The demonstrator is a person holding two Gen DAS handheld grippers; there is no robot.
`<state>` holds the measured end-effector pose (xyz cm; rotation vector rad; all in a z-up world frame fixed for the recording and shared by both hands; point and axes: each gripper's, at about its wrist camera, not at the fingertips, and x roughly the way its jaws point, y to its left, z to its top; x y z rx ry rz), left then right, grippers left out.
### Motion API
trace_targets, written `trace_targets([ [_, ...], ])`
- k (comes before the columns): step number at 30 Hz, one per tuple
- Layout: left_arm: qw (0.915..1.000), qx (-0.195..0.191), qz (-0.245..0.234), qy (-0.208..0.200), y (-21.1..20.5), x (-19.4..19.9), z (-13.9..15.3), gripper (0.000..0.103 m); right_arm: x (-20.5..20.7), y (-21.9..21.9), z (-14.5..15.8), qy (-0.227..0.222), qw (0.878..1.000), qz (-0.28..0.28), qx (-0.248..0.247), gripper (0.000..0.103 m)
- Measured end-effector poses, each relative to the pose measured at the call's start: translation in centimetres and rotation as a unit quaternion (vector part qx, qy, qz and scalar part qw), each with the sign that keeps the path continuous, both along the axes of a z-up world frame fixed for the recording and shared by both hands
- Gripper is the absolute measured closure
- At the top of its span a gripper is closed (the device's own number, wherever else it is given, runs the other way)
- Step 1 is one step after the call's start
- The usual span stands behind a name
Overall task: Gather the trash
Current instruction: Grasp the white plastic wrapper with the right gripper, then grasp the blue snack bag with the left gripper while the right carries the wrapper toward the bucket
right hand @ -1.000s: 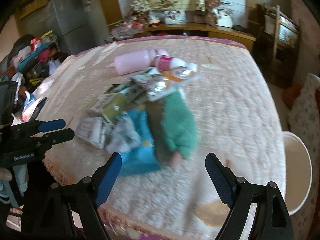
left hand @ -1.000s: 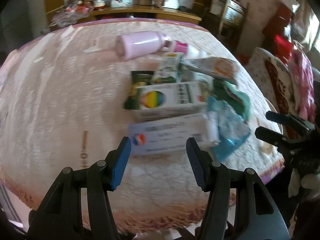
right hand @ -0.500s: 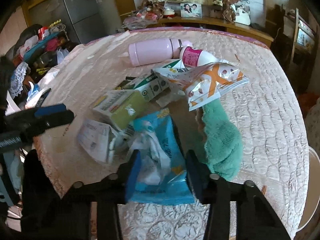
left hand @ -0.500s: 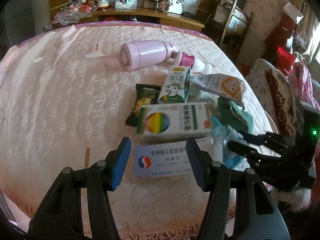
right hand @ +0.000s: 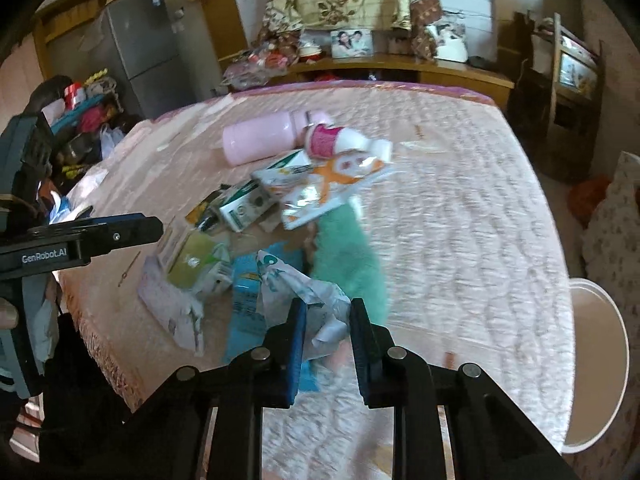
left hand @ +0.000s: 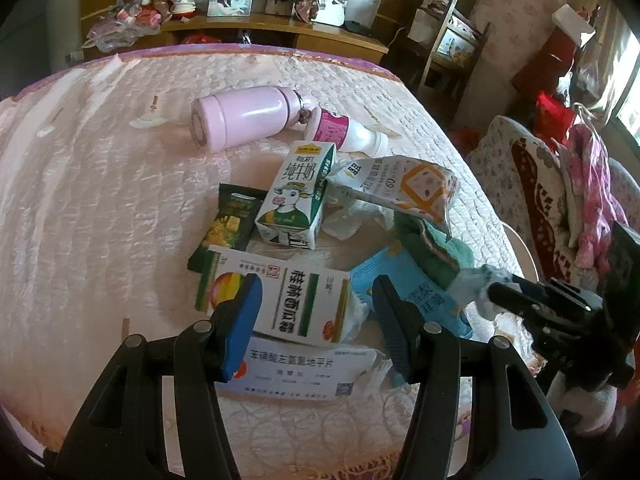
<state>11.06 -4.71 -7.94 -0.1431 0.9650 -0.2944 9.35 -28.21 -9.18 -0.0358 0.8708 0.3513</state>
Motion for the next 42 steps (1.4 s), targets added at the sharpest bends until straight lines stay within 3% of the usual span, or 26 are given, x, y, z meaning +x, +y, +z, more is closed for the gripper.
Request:
trace_targets([
  [12, 0.9992, 0.010, -0.039, 0.009, -2.5, -1.8, -0.9, 0.047, -0.9, -4.8, -0.4, 0.012, 0.999, -0.049, -0.001, 0.082],
  [17, 0.9971, -0.008, -0.073, 0.023, -5.3, -2.8, -1.0, 0.047, -1.4, -5.9, -0.7, 0.016, 0.998, -0.056, -0.004, 0.082],
  [24, 0.9966, -0.022, -0.057, 0.056, -9.5, -1.6, -2.8, 0.046, -2.0, -7.8, -0.7, 0.014, 0.997, -0.069, 0.007, 0.082],
  [30, 0.9988, -0.003, -0.023, 0.044, -11.6, 0.0, -3.7, 0.039, -2.8, -9.4, -0.4, 0.010, 0.997, -0.078, 0.014, 0.082],
  [34, 0.9979, -0.002, -0.022, 0.060, -12.5, 0.9, -4.8, 0.039, -3.0, -9.8, -0.5, 0.010, 0.997, -0.079, 0.019, 0.082],
  [38, 0.9986, 0.008, -0.029, 0.044, -12.6, 0.4, -5.0, 0.039, -3.0, -10.2, -0.6, 0.011, 0.996, -0.081, 0.025, 0.082],
  [42, 0.9977, -0.015, -0.050, 0.043, -12.1, -0.2, -5.1, 0.040, -3.0, -10.2, -0.8, 0.013, 0.996, -0.082, 0.023, 0.082],
])
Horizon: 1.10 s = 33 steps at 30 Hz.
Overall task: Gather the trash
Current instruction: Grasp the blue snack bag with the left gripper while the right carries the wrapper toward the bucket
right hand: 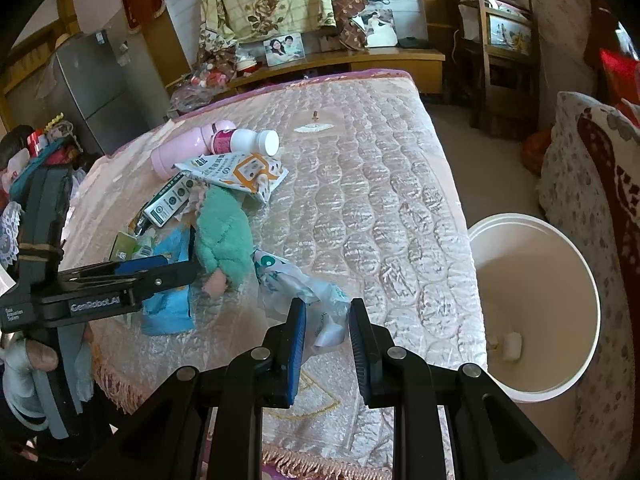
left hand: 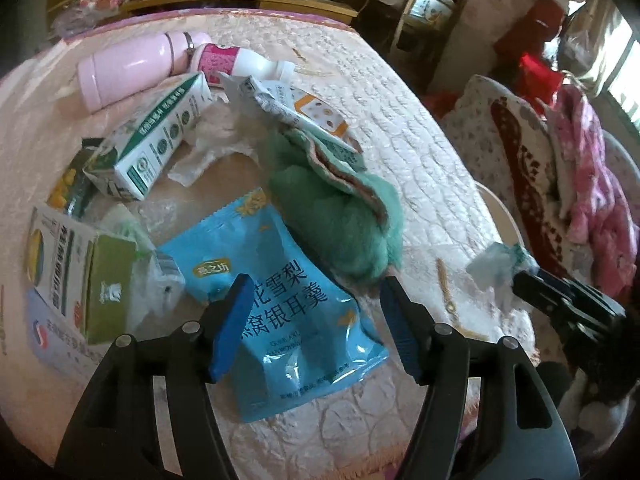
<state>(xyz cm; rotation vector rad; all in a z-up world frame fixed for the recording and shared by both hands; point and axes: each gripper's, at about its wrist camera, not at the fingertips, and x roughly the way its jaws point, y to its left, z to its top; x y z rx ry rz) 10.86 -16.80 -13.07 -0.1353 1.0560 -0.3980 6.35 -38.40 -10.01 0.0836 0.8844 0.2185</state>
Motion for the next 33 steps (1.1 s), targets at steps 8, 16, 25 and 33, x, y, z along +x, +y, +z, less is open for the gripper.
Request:
trace_targets([
  [8, 0.9988, -0.005, -0.041, 0.027, 1.0, -2.0, -0.4, 0.096, -0.6, 0.1, 0.4, -0.004, 1.000, -0.001, 0.000, 0.082],
  [16, 0.9989, -0.012, -0.035, 0.027, 1.3, -2.8, 0.8, 0.046, -0.8, 0.2, 0.7, -0.007, 1.000, -0.002, 0.002, 0.082],
  [25, 0.9998, 0.015, -0.003, -0.008, 3.0, -4.3, 1.7, 0.044, -0.7, 0.1, 0.3, -0.005, 1.000, 0.001, 0.008, 0.082],
  [33, 0.9981, 0.006, 0.016, 0.059, 4.4, -3.4, -1.4, 0.040, -0.3, 0.0, -0.4, 0.002, 1.000, 0.002, 0.016, 0.082],
])
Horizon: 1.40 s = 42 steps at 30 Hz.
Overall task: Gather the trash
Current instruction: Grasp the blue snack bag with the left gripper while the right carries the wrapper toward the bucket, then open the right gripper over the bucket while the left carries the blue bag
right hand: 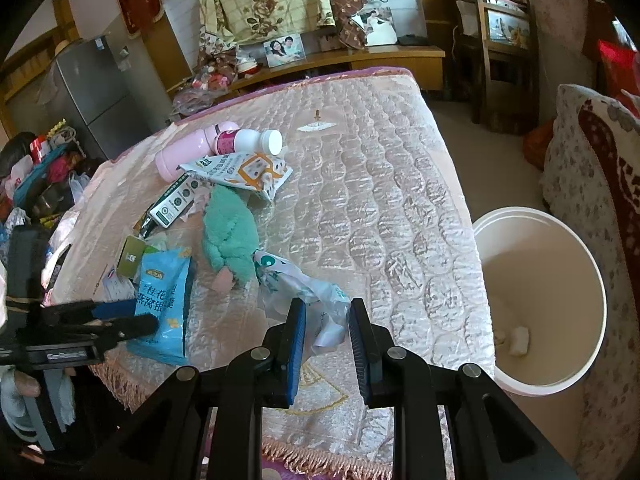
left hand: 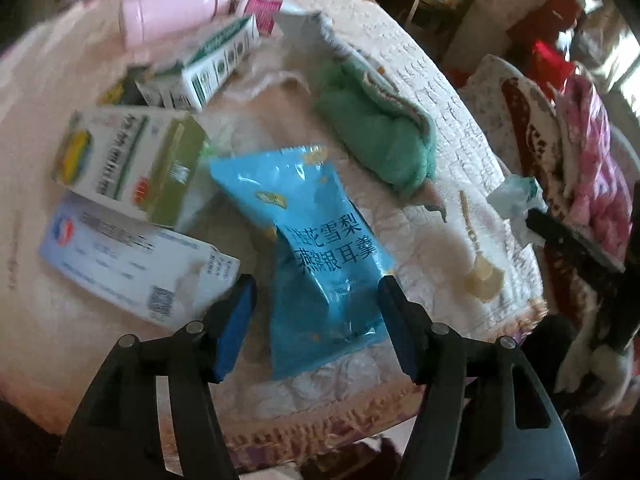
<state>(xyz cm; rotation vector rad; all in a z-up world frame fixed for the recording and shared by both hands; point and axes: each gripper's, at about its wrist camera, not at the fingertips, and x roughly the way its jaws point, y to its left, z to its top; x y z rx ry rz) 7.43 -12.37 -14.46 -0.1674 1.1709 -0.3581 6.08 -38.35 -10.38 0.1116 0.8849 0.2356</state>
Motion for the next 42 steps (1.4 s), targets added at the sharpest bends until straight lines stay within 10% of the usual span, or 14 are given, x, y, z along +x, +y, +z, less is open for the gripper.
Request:
trace_targets([
  [12, 0.9956, 0.076, -0.029, -0.046, -4.1, 0.6, -0.3, 0.031, 0.2, 0.4, -0.3, 0.006, 1.000, 0.003, -0.002, 0.082],
  [17, 0.9958, 0.050, -0.060, -0.048, -4.0, -0.4, -0.1, 0.053, -0.2, 0.4, -0.2, 0.004, 1.000, 0.002, -0.005, 0.082],
  [26, 0.9925, 0.011, -0.100, -0.070, -3.5, -3.1, 4.0, 0.055, -1.3, -0.7, 1.0, -0.010, 1.000, -0.012, -0.001, 0.082],
  [42, 0.9774, 0.018, -0.182, -0.105, -16.8, -0.8, 6.1, 0.055, -2.7, -8.8, 1.6, -0.006, 0.994, -0.104, -0.019, 0.082],
])
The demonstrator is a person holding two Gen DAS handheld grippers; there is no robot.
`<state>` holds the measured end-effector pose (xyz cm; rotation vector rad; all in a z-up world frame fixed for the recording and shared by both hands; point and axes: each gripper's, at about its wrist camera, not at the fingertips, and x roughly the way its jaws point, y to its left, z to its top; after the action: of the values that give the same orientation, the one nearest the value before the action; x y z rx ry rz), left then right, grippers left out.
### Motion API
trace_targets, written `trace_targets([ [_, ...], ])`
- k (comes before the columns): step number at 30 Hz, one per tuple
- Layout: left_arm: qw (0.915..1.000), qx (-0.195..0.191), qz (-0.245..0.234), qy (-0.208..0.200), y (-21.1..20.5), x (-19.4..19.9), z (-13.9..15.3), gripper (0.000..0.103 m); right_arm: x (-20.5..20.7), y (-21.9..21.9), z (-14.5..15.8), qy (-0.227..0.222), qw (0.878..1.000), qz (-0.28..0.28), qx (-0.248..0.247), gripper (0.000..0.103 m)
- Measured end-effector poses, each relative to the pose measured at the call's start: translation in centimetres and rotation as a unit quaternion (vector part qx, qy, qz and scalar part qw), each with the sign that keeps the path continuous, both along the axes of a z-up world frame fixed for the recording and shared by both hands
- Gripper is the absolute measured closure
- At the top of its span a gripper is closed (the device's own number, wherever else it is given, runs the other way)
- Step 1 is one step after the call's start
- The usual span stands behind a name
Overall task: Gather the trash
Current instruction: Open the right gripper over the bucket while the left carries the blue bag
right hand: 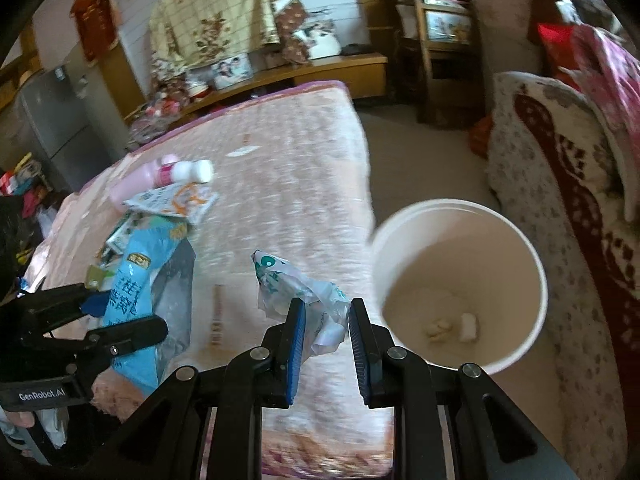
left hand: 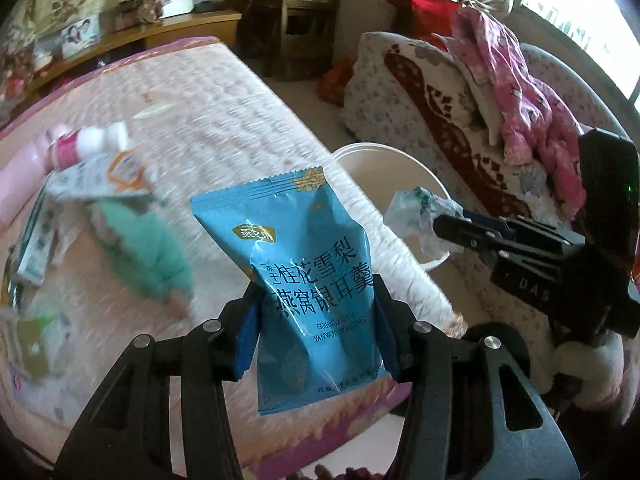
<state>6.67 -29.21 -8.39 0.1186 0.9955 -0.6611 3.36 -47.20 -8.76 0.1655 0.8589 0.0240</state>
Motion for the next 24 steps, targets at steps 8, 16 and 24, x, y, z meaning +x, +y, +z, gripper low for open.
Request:
trace_targets([
  [8, 0.9996, 0.012, -0.023, -0.009, -5.5, 1.8, -0.4, 0.055, 0.5, -5.7, -1.9, 0.022, 0.998, -0.062, -0.001, 0.082],
  [16, 0.9993, 0.007, -0.035, 0.008, -9.7, 4.2, -1.6, 0.053, 2.0, -9.4, -4.1, 0.040, 0.994, -0.101, 0.008, 0.082],
  [24, 0.9983, -0.023, -0.042, 0.033, -12.3, 5.8, -2.5, 0.050, 2.7, -11.1, -5.3, 0.049, 0.991, -0.121, 0.012, 0.082],
])
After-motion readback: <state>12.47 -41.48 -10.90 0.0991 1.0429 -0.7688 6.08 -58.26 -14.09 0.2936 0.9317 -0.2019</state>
